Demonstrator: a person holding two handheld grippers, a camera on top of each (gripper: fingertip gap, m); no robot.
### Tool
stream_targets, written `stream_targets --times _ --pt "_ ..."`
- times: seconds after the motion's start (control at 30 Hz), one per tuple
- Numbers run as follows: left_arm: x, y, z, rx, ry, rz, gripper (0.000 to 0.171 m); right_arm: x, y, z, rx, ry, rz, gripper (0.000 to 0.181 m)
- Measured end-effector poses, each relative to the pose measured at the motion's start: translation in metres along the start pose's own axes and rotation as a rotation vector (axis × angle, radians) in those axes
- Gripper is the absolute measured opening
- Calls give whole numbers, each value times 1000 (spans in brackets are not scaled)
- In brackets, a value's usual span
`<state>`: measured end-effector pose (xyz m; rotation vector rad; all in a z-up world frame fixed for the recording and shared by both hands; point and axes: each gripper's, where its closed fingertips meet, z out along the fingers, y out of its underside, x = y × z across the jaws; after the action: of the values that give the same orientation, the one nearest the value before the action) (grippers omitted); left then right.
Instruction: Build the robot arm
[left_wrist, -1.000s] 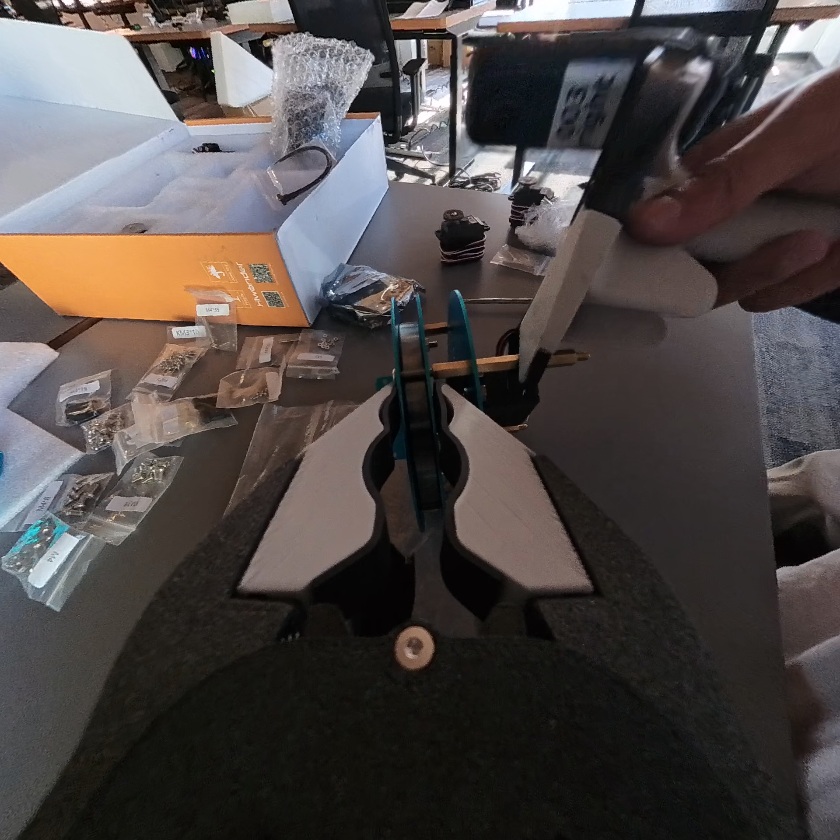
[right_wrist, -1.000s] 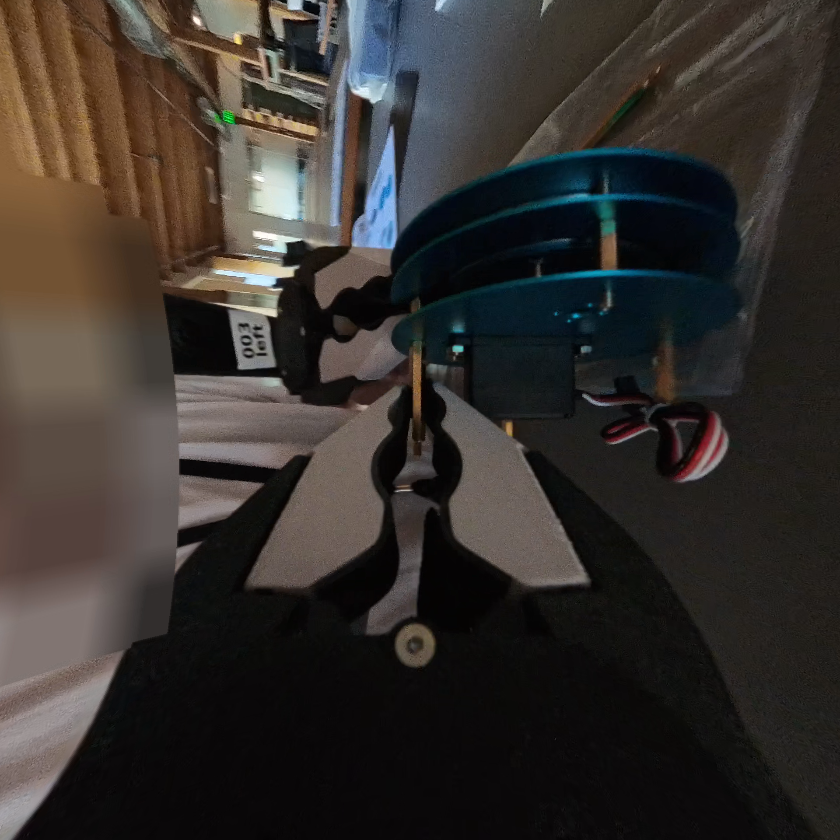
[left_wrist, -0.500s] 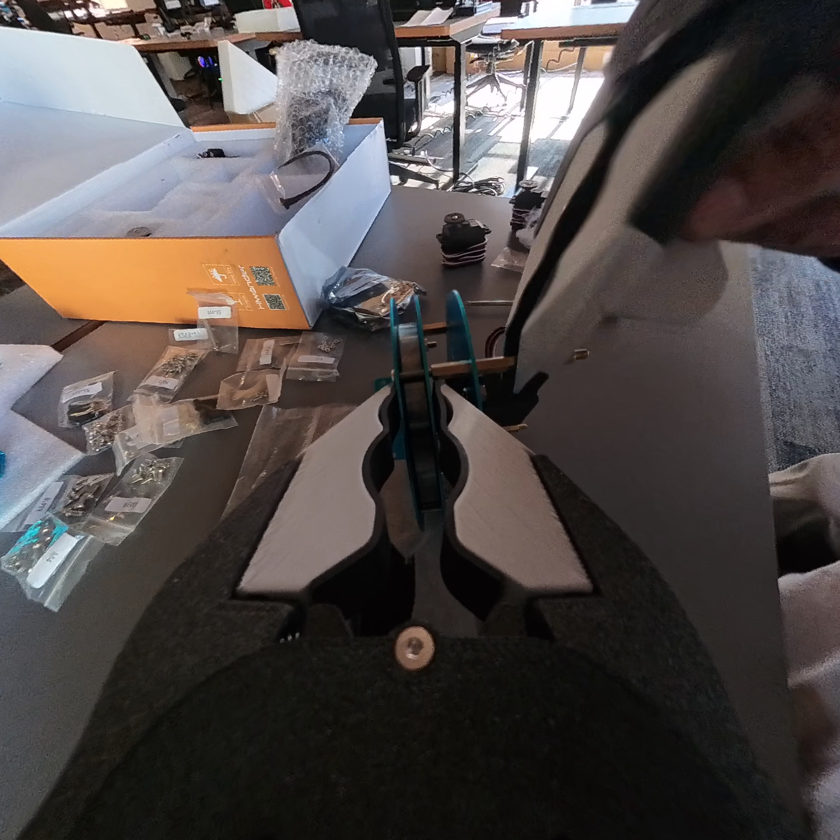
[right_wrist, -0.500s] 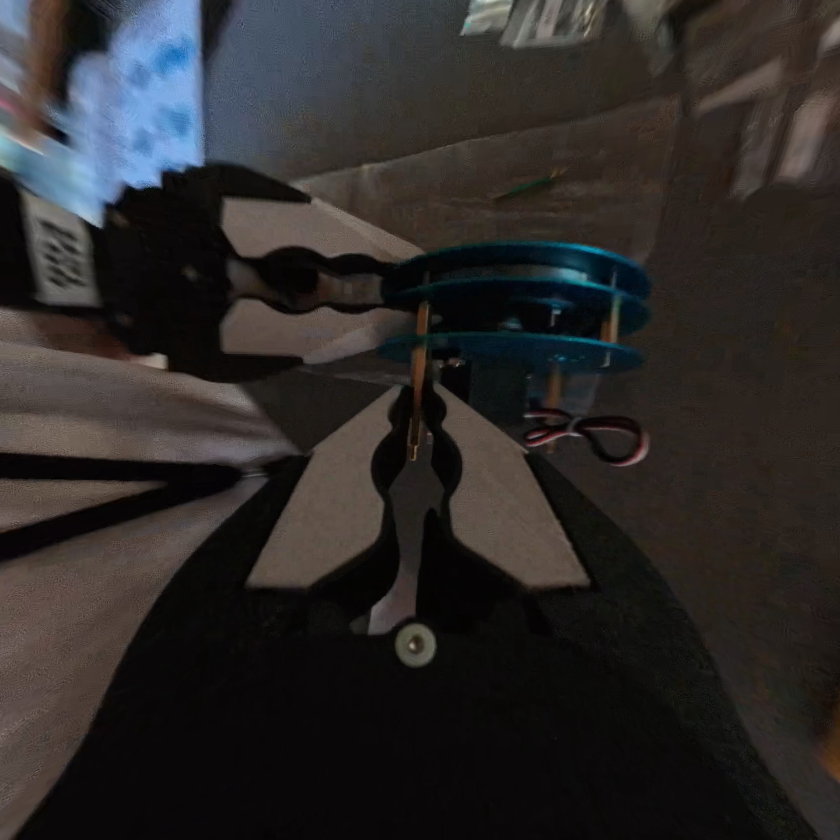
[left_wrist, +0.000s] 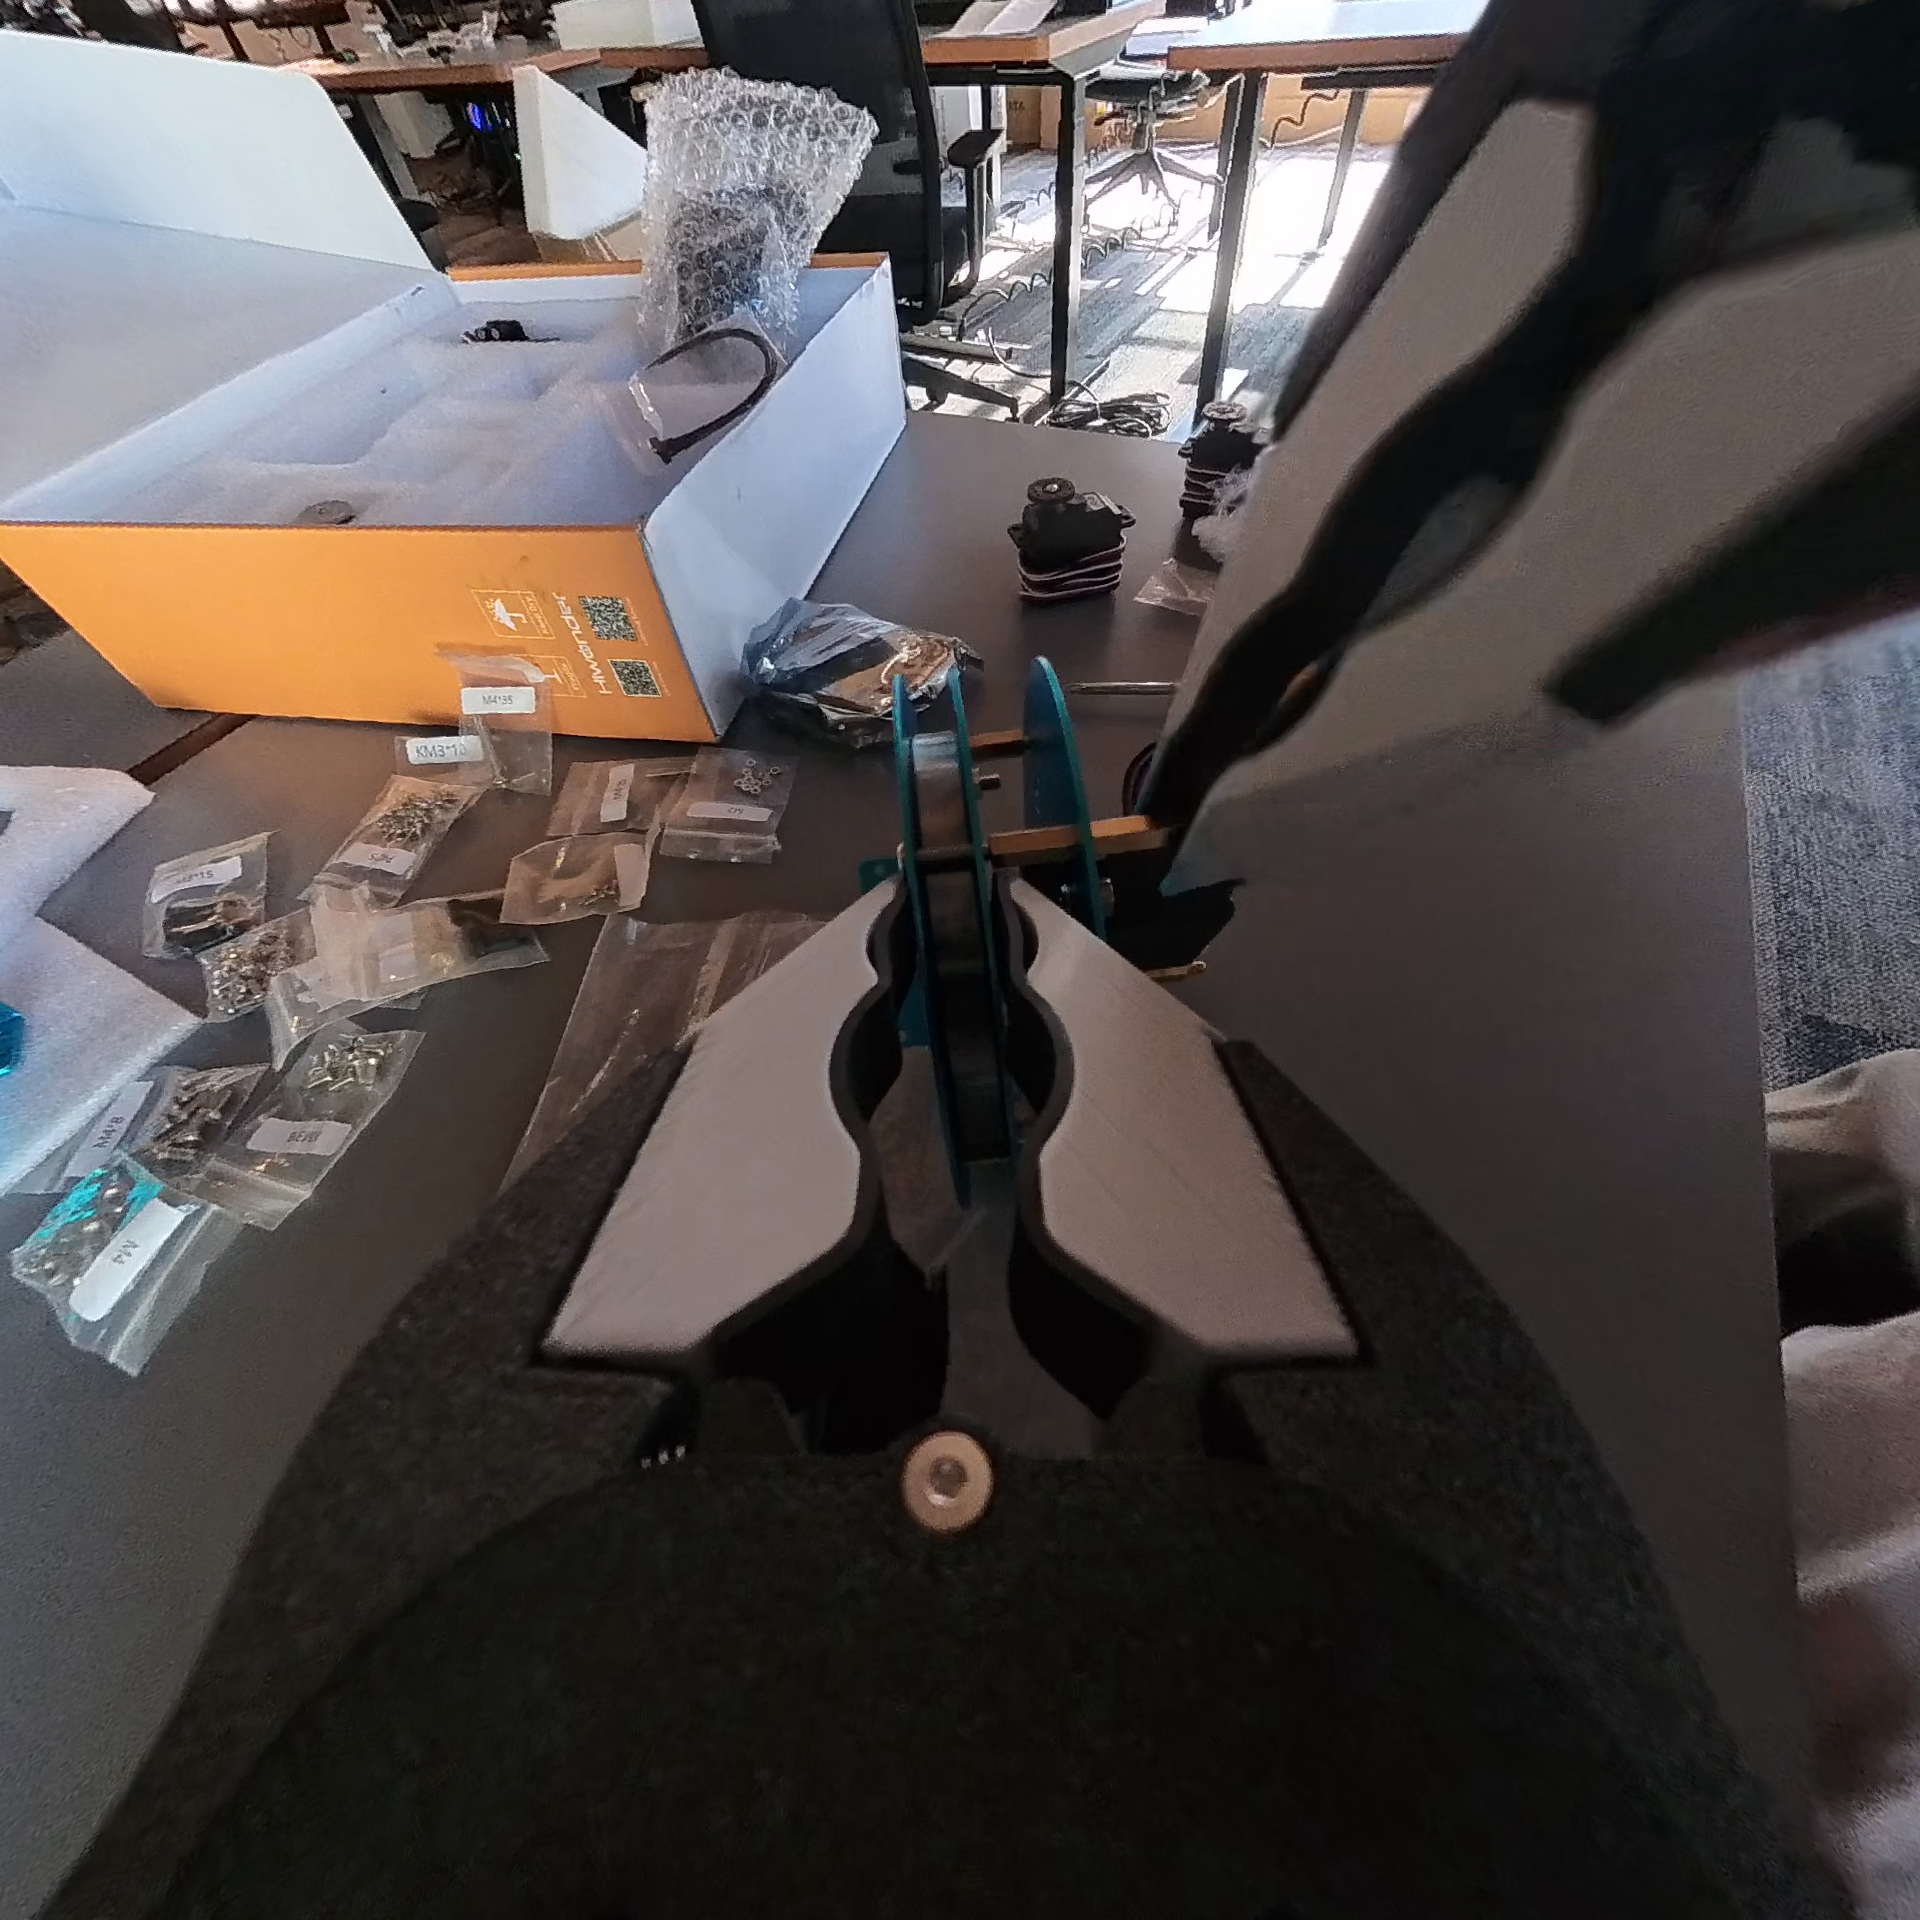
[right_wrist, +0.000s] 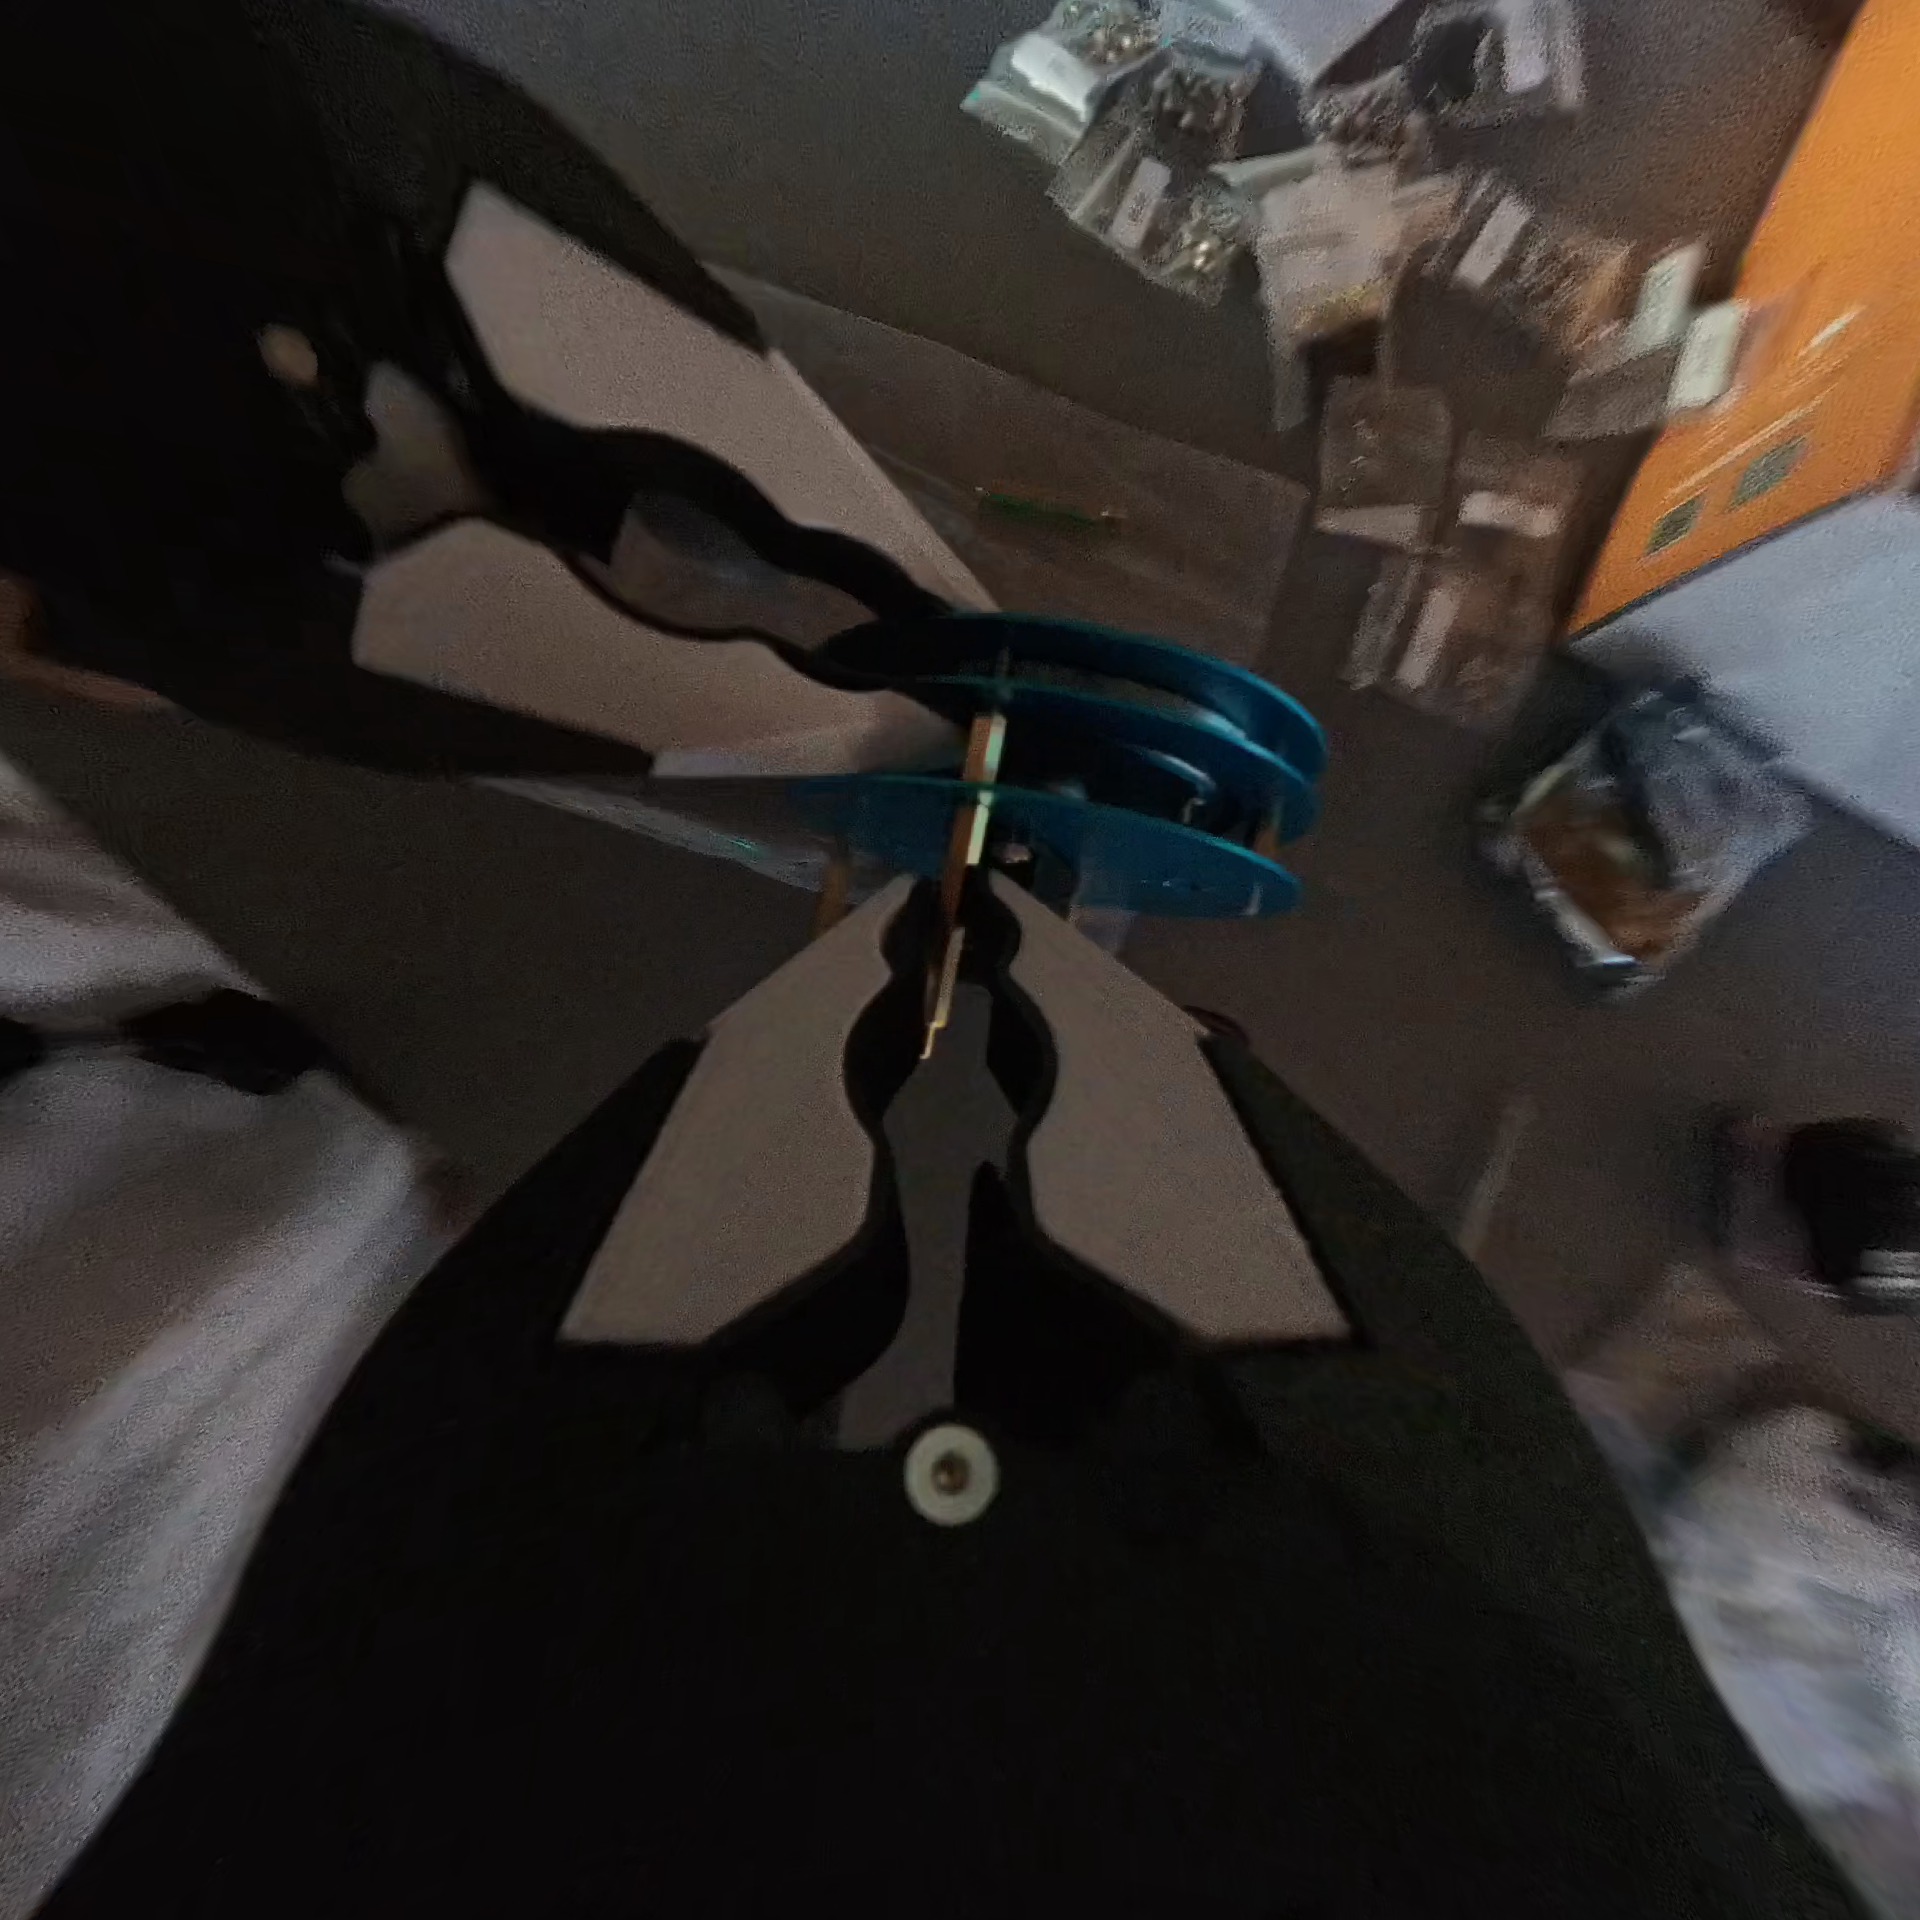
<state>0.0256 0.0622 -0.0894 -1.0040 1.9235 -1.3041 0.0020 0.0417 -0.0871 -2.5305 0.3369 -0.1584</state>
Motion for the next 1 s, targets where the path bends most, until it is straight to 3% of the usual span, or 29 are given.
stream_targets --times 0.13,0.2,0.23,0.3,0.4,0.47,0.5,0.53,0.6,0.67,0.73,0.93,1.0 --pt "3 -1 0 22 2 26 12 -8 -2 -4 55 -731 702 2" --pt "3 -1 0 25 8 25 12 -11 -4 -6 87 -922 862 3" --pt "3 -1 0 25 9 30 12 -11 -5 -7 95 -934 869 3" --pt "2 -1 1 18 6 29 13 -8 -4 -4 117 -778 727 3" --pt "2 -1 1 6 5 32 13 -3 2 -1 92 -332 302 6" --pt "1 0 1 -1 2 14 13 -1 6 0 40 -70 68 27" --pt "0 0 1 -2 8 4 13 -2 7 1 7 25 -31 26" --pt "0 0 1 -3 11 2 13 1 7 1 -11 130 -119 7" --pt "-1 0 1 -5 -7 1 13 5 5 2 -50 247 -225 5" --pt "-3 0 1 -5 -11 -2 13 6 4 3 -65 232 -213 4" --pt "-3 0 1 7 -12 7 12 2 4 3 -45 52 -44 4" --pt "0 -1 1 34 0 21 13 -12 -2 -3 25 -903 785 2" --pt "-1 -2 1 38 6 20 13 -12 -6 -6 41 -1064 923 2"
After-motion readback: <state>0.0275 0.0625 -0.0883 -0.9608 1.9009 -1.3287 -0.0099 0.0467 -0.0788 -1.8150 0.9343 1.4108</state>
